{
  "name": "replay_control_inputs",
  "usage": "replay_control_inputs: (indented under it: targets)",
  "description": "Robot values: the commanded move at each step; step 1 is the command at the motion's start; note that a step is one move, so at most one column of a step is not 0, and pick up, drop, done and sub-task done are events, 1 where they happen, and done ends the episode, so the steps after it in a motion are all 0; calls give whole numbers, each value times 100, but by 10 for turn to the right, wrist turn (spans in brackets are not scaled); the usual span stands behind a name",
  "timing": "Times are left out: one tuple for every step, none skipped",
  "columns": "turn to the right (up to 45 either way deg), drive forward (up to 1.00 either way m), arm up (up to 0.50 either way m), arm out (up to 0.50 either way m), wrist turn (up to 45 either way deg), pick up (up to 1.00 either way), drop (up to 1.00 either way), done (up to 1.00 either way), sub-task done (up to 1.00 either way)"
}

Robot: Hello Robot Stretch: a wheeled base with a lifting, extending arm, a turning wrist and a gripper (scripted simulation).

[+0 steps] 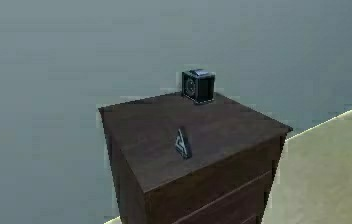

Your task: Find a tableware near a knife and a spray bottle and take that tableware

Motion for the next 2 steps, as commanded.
replay_control_inputs:
  targets:
    - [-450, 0, 0, 0, 0, 0, 0, 0, 0]
    - [-450, 0, 0, 0, 0, 0, 0, 0, 0]
